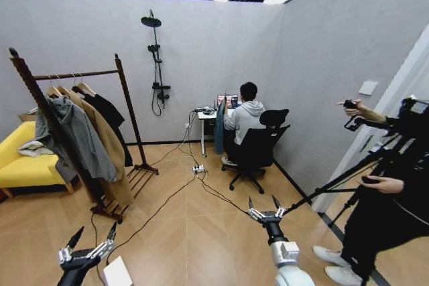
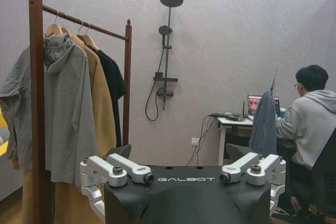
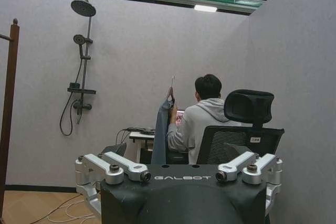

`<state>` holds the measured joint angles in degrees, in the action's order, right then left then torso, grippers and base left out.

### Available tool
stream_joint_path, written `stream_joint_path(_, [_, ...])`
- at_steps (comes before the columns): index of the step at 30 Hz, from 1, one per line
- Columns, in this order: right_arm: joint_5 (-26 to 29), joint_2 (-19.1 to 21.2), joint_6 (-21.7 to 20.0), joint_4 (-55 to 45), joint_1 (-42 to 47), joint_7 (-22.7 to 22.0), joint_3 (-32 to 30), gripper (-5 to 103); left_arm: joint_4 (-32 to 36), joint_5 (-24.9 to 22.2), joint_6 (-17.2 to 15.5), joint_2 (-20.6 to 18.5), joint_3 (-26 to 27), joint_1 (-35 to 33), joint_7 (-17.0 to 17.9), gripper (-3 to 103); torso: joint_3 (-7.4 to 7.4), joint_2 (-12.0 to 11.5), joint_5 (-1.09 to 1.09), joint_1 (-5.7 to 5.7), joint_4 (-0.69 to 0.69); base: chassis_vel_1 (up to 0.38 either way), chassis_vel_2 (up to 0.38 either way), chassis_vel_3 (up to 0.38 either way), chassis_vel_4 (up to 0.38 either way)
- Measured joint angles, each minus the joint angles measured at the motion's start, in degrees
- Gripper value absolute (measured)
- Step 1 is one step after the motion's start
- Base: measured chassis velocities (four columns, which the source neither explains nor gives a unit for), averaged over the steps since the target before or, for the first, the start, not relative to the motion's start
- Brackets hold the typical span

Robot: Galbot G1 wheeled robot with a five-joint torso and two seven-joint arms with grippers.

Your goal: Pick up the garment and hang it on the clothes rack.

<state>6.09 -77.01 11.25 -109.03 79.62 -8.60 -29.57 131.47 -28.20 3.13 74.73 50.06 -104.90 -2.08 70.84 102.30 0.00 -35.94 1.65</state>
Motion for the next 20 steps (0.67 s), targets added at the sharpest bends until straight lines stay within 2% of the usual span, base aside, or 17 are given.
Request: stream_joint_path(20, [0.0,0.0,0.0,0.0,0.0,-0.1,0.0,100,0.0,0.0,0.0,0.0,0.0,0.0,0.0,100,0.0,0.0,0.0,0.01,0.0,0.0,0.0,0.0,0.0])
